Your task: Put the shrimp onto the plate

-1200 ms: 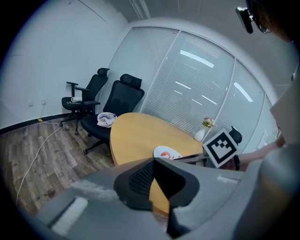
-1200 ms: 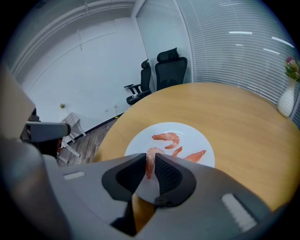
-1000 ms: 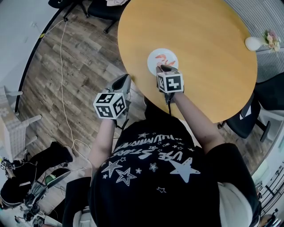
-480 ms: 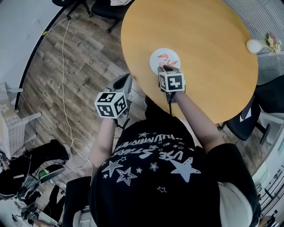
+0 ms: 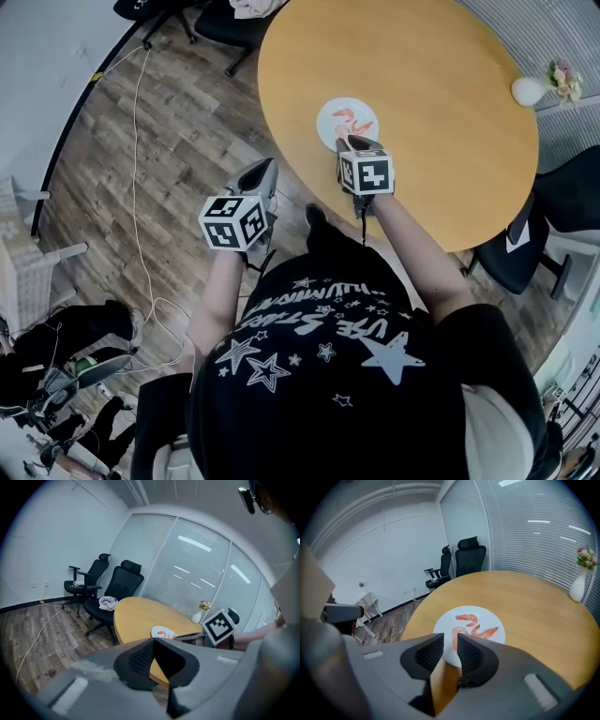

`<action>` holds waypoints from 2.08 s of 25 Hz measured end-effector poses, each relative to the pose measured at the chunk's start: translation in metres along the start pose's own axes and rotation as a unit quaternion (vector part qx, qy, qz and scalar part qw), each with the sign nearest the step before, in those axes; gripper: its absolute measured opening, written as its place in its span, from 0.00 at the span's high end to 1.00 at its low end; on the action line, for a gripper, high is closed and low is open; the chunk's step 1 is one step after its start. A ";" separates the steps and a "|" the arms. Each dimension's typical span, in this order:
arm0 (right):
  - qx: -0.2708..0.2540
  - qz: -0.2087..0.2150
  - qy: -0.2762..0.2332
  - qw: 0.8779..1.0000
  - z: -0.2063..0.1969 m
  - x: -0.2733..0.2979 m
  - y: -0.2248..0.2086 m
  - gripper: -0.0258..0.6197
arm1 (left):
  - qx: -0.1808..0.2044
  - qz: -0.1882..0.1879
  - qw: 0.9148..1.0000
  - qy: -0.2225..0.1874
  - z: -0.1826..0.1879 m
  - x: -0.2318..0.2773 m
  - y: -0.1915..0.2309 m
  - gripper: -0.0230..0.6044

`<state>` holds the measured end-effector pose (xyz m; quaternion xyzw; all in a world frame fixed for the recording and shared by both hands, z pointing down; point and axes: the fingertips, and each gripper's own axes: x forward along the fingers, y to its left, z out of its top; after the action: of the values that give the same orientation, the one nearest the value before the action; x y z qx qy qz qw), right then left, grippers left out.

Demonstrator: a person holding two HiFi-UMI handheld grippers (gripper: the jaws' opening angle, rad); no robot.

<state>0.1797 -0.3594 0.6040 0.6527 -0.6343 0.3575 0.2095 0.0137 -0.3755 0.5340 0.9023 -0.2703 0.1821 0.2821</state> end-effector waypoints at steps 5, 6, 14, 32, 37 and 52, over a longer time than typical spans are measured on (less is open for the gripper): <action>-0.010 -0.012 -0.026 1.000 0.000 -0.026 0.008 0.82 | 0.004 -0.005 1.000 -0.009 -0.006 -0.022 -0.010 0.96; -0.011 -0.012 -0.030 0.999 -0.001 -0.030 0.010 0.83 | 0.005 -0.006 1.000 -0.011 -0.007 -0.026 -0.013 0.96; -0.013 -0.019 -0.052 0.998 -0.019 -0.069 0.028 0.84 | 0.009 -0.009 1.000 -0.025 -0.028 -0.069 -0.029 0.96; -0.002 -0.016 -0.110 0.994 -0.075 -0.159 0.083 0.92 | 0.022 -0.025 0.999 -0.042 -0.080 -0.146 -0.066 0.96; -0.008 -0.014 -0.122 0.992 -0.082 -0.181 0.089 0.96 | 0.017 -0.031 0.999 -0.040 -0.093 -0.153 -0.078 0.96; -0.023 0.047 -0.134 0.990 -0.104 -0.234 0.079 0.96 | 0.020 -0.027 0.998 -0.046 -0.106 -0.148 -0.135 0.96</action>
<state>0.0956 -0.1331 0.4868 0.6592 -0.6947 0.2615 0.1205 -0.0423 -0.1606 0.4894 0.9222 -0.2548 0.1384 0.2557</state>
